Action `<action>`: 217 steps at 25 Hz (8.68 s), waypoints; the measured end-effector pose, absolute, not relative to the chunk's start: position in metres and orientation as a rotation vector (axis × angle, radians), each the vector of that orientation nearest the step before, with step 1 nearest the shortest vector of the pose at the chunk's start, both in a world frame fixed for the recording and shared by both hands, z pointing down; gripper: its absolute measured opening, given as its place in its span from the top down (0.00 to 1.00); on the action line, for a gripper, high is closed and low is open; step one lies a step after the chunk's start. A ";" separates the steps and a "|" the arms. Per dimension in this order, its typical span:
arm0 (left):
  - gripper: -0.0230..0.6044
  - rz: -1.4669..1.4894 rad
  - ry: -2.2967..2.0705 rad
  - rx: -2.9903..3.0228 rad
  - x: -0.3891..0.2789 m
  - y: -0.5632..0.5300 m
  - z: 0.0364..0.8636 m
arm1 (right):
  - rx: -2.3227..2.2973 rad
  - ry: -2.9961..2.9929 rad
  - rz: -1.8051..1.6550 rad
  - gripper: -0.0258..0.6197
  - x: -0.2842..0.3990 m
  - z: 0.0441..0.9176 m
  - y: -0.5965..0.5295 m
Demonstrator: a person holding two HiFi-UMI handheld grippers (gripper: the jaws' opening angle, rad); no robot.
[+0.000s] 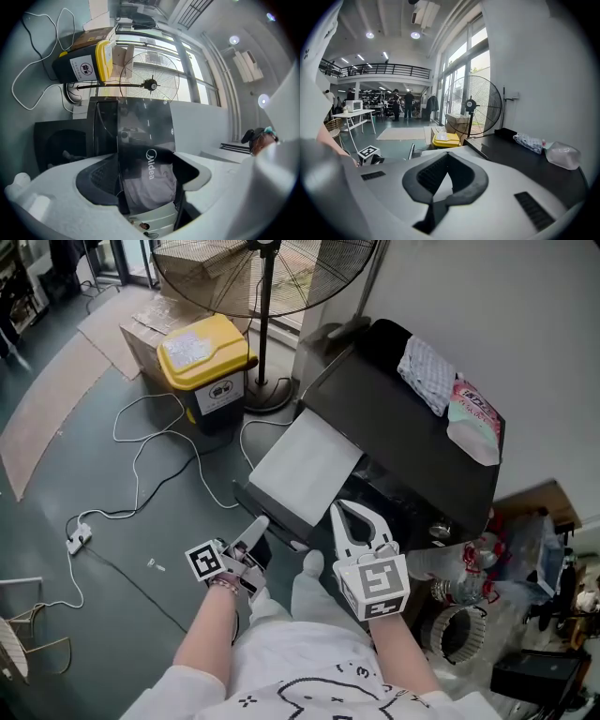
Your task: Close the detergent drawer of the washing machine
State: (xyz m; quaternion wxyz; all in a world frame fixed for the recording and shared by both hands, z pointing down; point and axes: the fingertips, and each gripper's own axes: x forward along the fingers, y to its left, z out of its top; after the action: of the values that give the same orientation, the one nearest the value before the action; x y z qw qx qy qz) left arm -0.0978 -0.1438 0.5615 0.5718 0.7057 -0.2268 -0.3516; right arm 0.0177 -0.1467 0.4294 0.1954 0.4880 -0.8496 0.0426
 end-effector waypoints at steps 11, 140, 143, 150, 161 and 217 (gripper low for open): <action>0.41 -0.796 -0.546 1.666 -0.092 -0.154 0.561 | 1.355 -2.359 0.143 0.96 0.020 0.437 -0.154; 0.41 -0.717 -0.696 1.626 0.029 -0.351 0.567 | 1.466 -2.355 0.160 0.96 0.132 0.438 -0.288; 0.41 -0.663 -0.726 1.640 0.027 -0.350 0.568 | 1.480 -2.354 0.165 0.96 0.132 0.437 -0.288; 0.41 -0.518 -0.799 1.721 0.019 -0.340 0.560 | 1.526 -2.348 0.160 0.96 0.130 0.426 -0.277; 0.41 -0.397 -0.751 1.891 0.004 -0.307 0.515 | 1.667 -2.309 0.090 0.96 0.119 0.385 -0.241; 0.94 -0.063 -1.450 3.002 -0.081 -0.147 0.222 | 1.816 -2.379 -0.345 0.96 0.099 0.222 -0.092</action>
State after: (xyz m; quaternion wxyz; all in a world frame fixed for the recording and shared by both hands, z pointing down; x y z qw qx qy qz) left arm -0.0808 -0.1466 0.2224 -0.0963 0.8961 -0.4328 -0.0189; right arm 0.0989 -0.0922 0.2220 0.0646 0.6015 -0.7880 -0.1143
